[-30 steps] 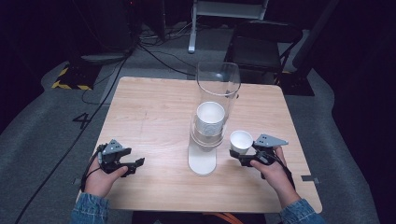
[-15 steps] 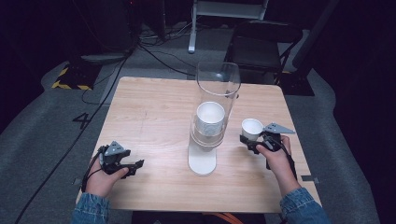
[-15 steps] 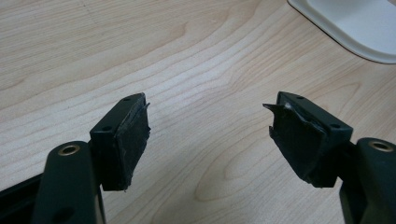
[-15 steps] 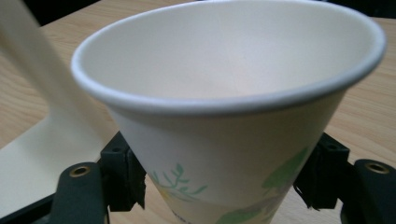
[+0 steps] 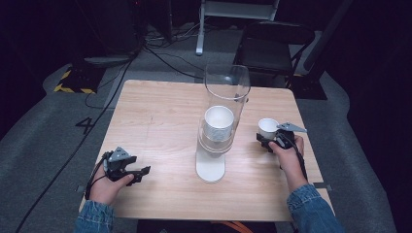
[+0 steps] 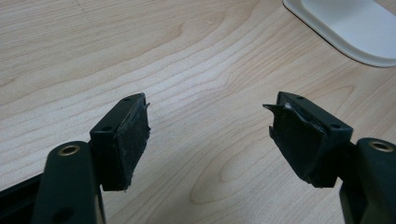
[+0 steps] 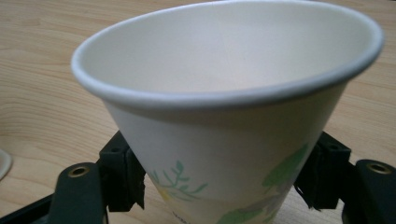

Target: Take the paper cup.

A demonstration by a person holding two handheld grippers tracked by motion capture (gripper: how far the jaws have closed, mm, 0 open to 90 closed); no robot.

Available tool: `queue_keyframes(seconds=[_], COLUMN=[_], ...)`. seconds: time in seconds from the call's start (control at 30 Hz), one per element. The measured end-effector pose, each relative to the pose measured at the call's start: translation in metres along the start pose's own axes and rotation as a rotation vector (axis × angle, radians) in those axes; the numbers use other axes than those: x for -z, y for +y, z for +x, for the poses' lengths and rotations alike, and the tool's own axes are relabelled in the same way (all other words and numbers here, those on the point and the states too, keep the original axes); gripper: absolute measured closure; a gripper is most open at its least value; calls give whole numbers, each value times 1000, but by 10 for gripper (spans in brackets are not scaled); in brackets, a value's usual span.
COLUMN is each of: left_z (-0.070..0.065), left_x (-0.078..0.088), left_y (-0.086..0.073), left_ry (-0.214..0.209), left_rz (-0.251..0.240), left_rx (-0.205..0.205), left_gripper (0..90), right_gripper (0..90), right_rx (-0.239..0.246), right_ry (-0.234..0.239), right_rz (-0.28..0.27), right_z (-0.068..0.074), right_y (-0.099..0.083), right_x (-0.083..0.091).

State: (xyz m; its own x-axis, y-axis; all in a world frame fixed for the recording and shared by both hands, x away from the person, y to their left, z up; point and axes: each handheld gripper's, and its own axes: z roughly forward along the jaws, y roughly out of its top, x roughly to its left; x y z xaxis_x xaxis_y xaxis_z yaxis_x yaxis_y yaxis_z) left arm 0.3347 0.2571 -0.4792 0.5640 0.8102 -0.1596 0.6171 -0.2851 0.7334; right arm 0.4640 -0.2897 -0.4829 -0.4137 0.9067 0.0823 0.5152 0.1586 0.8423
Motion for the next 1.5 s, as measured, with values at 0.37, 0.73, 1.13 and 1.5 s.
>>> queue_keyframes(seconds=[0.37, 0.73, 1.13, 1.5], left_z=[0, -1, 0, -3], left_x=[0, 0, 0, -4], left_y=[0, 0, 0, 4], left_ry=[-4, -5, -7, -12], left_rz=[0, -3, 0, 0], left_rx=[0, 0, -5, -14], left_gripper=[276, 276, 276, 276], right_gripper=[286, 179, 159, 158], right_rx=[-2, -4, 32, 89], right_ry=[4, 13, -16, -7], right_rz=[14, 14, -16, -83], right_z=[1, 3, 4, 0], right_y=[-3, -6, -3, 0], right_x=[-8, -10, 6, 46])
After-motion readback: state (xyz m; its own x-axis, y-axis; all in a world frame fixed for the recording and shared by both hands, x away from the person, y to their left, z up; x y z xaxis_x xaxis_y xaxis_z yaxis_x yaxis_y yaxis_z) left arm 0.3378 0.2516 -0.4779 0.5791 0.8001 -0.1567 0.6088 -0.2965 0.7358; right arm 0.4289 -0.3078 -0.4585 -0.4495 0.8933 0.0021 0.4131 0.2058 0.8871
